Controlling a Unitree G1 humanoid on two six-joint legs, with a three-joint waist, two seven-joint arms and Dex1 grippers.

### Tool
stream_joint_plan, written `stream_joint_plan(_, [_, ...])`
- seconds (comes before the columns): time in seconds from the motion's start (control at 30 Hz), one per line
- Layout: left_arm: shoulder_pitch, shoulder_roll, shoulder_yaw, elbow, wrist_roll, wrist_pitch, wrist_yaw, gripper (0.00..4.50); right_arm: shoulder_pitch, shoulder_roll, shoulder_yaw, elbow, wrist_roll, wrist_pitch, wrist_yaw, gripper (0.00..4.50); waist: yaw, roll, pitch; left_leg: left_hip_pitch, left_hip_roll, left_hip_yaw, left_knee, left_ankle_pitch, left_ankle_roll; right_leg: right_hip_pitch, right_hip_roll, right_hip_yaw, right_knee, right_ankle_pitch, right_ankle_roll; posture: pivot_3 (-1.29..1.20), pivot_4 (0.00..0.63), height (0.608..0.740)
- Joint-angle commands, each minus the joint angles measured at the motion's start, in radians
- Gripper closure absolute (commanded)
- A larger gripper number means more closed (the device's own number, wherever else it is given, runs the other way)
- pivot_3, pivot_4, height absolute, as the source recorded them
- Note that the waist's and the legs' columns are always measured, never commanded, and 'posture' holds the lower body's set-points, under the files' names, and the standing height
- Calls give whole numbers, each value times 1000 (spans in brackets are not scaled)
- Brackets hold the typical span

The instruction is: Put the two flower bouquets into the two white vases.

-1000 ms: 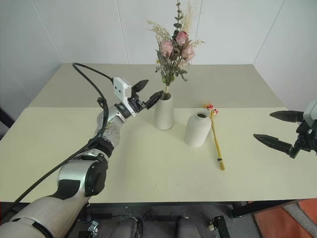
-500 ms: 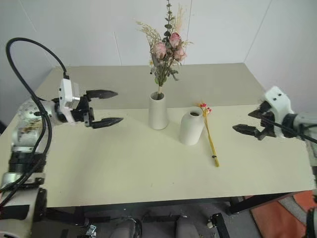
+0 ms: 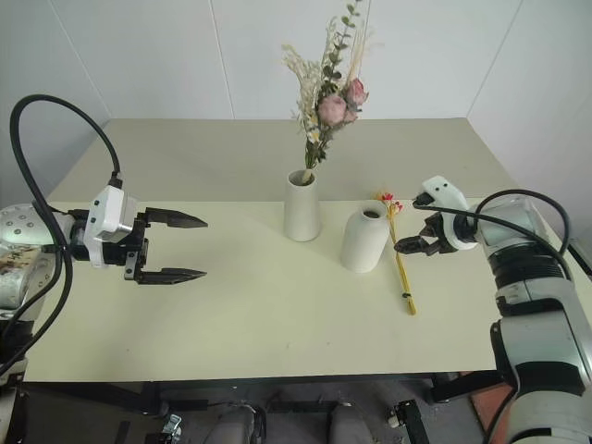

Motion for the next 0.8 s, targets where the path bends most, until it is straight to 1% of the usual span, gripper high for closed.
stream_joint_plan(0.03, [6, 31, 39, -46, -36, 20, 1, 16, -52, 13, 12, 34, -41, -33, 9, 0, -5, 0, 0, 0, 0, 0, 0, 0, 0, 0, 0, 0, 0, 0, 0, 0, 150, 740])
stream_joint_plan(0.17, [12, 37, 42, -56, -47, 22, 10, 16, -66, 43, 23, 76, -67, -54, 14, 0, -10, 0, 0, 0, 0, 0, 0, 0, 0, 0, 0, 0, 0, 0, 0, 0, 150, 740])
stream_joint_plan(0.37, [40, 36, 78, -73, -91, 26, 20, 16, -86, 82, 22, 147, -96, -87, 21, 0, -11, 0, 0, 0, 0, 0, 0, 0, 0, 0, 0, 0, 0, 0, 0, 0, 150, 740])
stream_joint_plan(0.43, [46, 43, 83, -74, -89, 20, 24, 0, -98, 95, 15, 180, -107, -100, 1, 381, -12, 0, 0, 0, 0, 0, 0, 0, 0, 0, 0, 0, 0, 0, 0, 0, 150, 740])
stream_joint_plan(0.5, [52, 49, 88, -74, -88, 14, 28, 0, -109, 101, 8, 207, -114, -111, -7, 908, -12, 0, 0, 1, 0, 0, 0, 0, 0, 0, 0, 0, 1, 0, 0, 0, 150, 740])
stream_joint_plan(0.63, [64, 56, 112, -76, -102, 12, 34, 0, -130, 110, -3, 258, -128, -120, -30, 2397, -13, 0, 0, 1, 0, 0, -1, 0, 0, 0, 0, 0, 0, 0, 0, 0, 150, 740])
stream_joint_plan(0.7, [70, 55, 126, -79, -108, 14, 42, 0, -134, 110, -1, 273, -132, -126, -26, 3029, -13, 0, 0, 1, 0, 0, -1, 0, 0, 0, 0, 0, 0, 0, 0, 0, 150, 740])
stream_joint_plan(0.8, [72, 55, 144, -76, -107, 7, 49, 0, -132, 108, 0, 298, -137, -133, -18, 4165, -13, 0, 0, 1, 0, 0, -1, 0, 0, 0, 0, 0, 0, 0, 0, 0, 150, 740])
